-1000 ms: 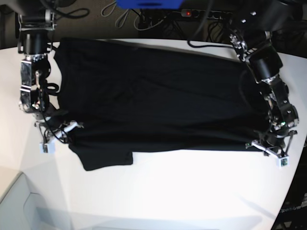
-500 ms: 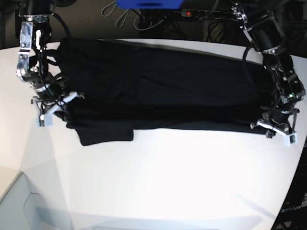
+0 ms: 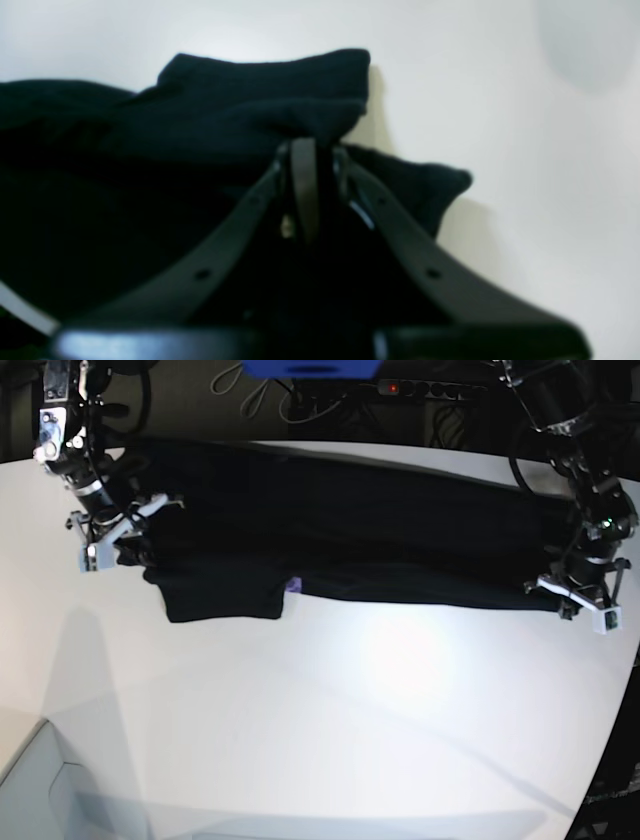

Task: Layout the t-shirt on the table in an organized manner, then fold the t-shirt properly
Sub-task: 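Fold the held edge over onto the other half with both grippers, then regrasp the folded shirt corner with the right gripper and tuck it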

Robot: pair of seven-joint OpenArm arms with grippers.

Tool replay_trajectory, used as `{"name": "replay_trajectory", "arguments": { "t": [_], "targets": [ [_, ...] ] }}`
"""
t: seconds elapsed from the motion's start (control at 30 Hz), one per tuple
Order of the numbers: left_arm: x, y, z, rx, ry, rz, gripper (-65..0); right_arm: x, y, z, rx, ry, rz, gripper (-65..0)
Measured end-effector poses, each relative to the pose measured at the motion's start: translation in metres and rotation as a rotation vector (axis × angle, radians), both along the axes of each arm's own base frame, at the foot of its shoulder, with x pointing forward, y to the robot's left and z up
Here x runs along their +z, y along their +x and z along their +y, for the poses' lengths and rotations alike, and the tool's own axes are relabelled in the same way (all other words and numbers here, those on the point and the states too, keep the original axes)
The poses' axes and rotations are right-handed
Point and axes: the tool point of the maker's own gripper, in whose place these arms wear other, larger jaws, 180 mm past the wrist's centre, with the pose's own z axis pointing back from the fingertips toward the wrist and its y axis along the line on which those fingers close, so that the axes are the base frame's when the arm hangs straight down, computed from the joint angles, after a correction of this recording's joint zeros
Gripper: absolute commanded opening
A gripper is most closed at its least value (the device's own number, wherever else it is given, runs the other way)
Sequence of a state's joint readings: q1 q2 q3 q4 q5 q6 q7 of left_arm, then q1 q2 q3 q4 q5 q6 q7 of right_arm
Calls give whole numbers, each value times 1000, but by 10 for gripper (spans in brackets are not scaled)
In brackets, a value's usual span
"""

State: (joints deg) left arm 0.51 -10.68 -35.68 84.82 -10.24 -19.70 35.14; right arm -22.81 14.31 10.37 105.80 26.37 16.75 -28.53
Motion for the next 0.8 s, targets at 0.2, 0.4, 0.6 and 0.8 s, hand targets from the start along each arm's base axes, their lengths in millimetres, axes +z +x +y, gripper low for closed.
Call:
{"name": "replay_trajectory", "arguments": {
  "t": [0.2, 0.4, 0.6, 0.8],
  "targets": [
    [0, -15, 26, 79, -4, 1, -649, -17, -16, -2, -6, 3, 61, -650],
    [-12, -28, 27, 76, 0, 43, -649, -28, -20, -4, -14, 9, 91, -650],
    [-28, -50, 27, 75, 3, 95, -649, -39, -25, -6, -22, 12, 123, -650],
    [-42, -67, 27, 78, -1, 141, -649, -40, -25, -6, -20, 12, 123, -650]
  ]
}}
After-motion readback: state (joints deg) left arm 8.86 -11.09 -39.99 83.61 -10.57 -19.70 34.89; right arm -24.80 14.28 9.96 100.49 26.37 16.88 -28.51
